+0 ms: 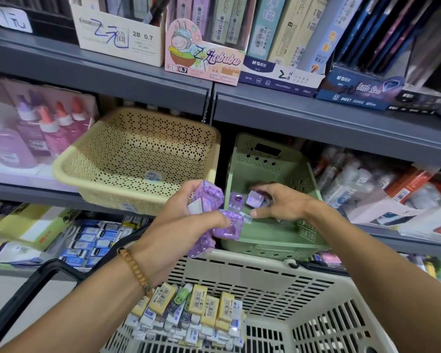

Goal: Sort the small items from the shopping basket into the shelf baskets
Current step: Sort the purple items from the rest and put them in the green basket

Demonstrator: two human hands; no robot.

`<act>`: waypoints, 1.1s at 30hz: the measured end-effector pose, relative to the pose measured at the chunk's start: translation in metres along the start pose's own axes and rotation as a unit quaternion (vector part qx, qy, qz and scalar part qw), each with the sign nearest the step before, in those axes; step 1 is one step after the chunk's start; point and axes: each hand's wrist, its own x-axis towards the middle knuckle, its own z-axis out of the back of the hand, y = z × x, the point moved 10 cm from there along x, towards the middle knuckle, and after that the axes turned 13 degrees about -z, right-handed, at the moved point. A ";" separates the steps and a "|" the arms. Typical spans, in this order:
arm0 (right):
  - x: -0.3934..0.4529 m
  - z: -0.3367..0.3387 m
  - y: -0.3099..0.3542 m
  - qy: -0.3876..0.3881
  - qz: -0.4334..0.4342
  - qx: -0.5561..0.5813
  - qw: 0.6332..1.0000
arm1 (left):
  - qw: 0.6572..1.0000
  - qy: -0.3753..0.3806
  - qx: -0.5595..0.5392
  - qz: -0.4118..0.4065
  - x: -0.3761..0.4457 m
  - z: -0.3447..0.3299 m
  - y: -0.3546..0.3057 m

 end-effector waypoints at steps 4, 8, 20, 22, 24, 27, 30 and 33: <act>-0.007 0.000 -0.001 0.011 0.023 0.115 0.993 | 1.000 -0.006 -0.006 0.005 0.000 0.000 0.001; -0.005 -0.001 0.002 0.008 0.034 0.183 0.982 | 1.000 -0.014 -0.008 0.002 -0.001 0.001 0.001; -0.001 0.013 -0.058 -0.062 -0.191 0.243 0.949 | 1.000 -0.026 -0.011 -0.003 -0.001 0.003 0.000; -0.007 0.021 -0.044 -0.087 -0.142 0.173 0.971 | 1.000 -0.026 -0.008 -0.005 -0.001 0.003 -0.002; -0.015 0.019 -0.026 -0.069 -0.084 0.105 0.989 | 1.000 -0.025 -0.007 -0.008 -0.001 0.003 -0.003; -0.023 0.011 -0.014 -0.051 -0.063 0.004 0.997 | 1.000 -0.025 -0.008 -0.007 -0.002 0.003 -0.004; -0.027 0.014 -0.018 -0.081 -0.083 -0.005 0.993 | 1.000 -0.024 -0.005 -0.007 -0.003 0.003 -0.004; -0.030 0.006 -0.024 -0.031 -0.097 0.085 0.991 | 1.000 -0.024 -0.004 -0.009 -0.002 0.003 -0.004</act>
